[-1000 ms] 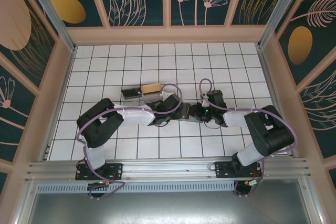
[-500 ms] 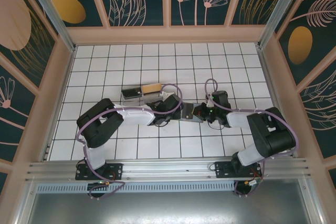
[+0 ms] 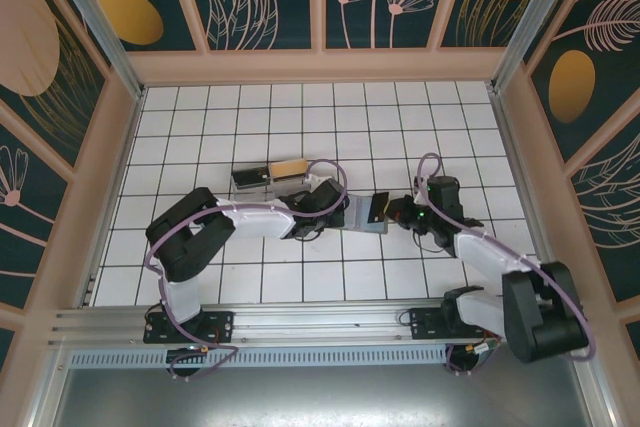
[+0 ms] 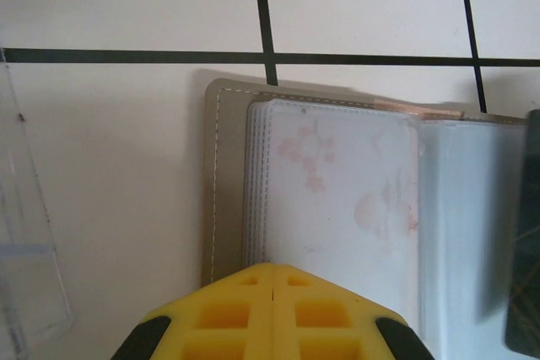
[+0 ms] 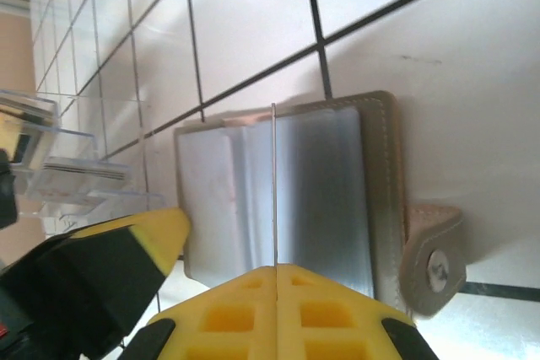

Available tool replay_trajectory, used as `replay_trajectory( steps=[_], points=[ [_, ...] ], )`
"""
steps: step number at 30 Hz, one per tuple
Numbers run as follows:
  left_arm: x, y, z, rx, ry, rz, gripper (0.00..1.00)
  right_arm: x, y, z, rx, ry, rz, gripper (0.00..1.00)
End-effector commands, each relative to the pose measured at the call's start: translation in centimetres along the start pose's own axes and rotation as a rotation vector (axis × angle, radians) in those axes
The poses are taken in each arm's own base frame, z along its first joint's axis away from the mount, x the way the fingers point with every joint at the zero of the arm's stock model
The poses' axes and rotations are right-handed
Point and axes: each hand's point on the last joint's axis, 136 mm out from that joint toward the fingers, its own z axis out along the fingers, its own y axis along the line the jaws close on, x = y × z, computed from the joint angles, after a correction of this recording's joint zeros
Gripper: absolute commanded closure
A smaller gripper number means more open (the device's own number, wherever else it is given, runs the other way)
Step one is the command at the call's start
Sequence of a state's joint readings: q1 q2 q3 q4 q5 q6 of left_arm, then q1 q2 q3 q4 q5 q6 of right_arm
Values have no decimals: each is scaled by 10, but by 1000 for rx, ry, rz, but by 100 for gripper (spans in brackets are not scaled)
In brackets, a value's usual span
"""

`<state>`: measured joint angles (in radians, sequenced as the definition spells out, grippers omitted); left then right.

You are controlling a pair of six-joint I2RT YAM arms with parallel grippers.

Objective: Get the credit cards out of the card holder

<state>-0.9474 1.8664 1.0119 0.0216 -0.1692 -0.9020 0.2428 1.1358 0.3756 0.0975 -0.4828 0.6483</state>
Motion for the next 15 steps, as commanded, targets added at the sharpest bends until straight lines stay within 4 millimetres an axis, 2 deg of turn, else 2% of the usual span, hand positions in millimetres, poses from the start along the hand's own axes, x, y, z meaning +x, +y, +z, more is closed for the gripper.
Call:
replay_trajectory(
  steps=[1, 3, 4, 6, 8, 10, 15],
  points=[
    [-19, -19, -23, 52, -29, 11, 91, -9, 5, -13, 33, -35, -49, 100],
    [-33, -28, -40, 82, -75, 7, 79, -18, 15, -20, 23, -64, -82, 100],
    [-39, -29, -47, 84, -99, 5, 69, -21, 21, -23, 16, -75, -102, 100],
    [-57, -33, -74, 105, -169, -13, 40, -28, 32, -27, 7, -97, -141, 100],
    [-71, -26, -98, 94, -241, -36, 4, -35, 47, -30, -3, -119, -191, 100],
    [-83, -19, -122, 83, -309, -54, 1, -41, 66, -31, -12, -142, -253, 100],
    [-92, 22, -167, -6, -431, -99, 1, -46, 127, -22, -68, -156, -485, 100]
  ],
)
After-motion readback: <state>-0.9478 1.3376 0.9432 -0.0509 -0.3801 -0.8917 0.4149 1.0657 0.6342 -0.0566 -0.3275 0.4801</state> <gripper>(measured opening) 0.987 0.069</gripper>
